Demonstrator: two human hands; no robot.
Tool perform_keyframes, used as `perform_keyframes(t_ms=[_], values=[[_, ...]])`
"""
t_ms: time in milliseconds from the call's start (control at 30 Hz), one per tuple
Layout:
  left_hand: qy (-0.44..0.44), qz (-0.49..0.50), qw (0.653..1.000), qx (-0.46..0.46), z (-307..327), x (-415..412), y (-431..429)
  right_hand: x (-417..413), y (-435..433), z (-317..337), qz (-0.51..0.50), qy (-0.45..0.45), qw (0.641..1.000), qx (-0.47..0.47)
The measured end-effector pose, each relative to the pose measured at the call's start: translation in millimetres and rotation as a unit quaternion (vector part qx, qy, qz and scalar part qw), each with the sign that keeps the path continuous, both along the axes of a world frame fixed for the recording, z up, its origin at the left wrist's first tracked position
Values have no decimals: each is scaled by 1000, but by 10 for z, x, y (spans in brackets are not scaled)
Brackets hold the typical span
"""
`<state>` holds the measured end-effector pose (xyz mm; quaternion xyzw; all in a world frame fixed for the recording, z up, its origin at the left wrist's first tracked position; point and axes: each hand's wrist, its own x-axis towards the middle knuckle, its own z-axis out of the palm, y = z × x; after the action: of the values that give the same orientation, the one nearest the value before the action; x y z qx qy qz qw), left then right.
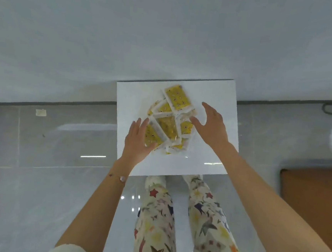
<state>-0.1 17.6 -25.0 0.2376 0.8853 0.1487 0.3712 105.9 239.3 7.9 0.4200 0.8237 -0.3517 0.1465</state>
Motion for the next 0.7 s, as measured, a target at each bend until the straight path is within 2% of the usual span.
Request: perform_keyframes(t_ms=[100, 167, 233, 333, 433, 500, 567, 700], values=[[37, 47, 998, 9, -457, 138, 63, -189, 90, -547, 0, -2, 1000, -12], [104, 65, 992, 14, -522, 221, 90, -299, 50, -676, -4, 4, 1000, 8], [131, 118, 984, 10, -544, 258, 114, -426, -21, -747, -17, 4, 999, 36], [90, 208, 974, 12, -506, 243, 157, -576, -72, -815, -99, 30, 995, -15], [75, 258, 963, 16, -497, 163, 186, -619, 28, -803, -222, 90, 961, -134], [84, 268, 959, 19, -515, 97, 191, -571, 117, -755, -254, 106, 944, -180], [34, 298, 949, 96, -494, 40, 204, -472, 190, -723, -272, 114, 930, -219], [-111, 351, 902, 225, -337, 41, 356, -248, 304, -707, -275, 122, 921, -249]])
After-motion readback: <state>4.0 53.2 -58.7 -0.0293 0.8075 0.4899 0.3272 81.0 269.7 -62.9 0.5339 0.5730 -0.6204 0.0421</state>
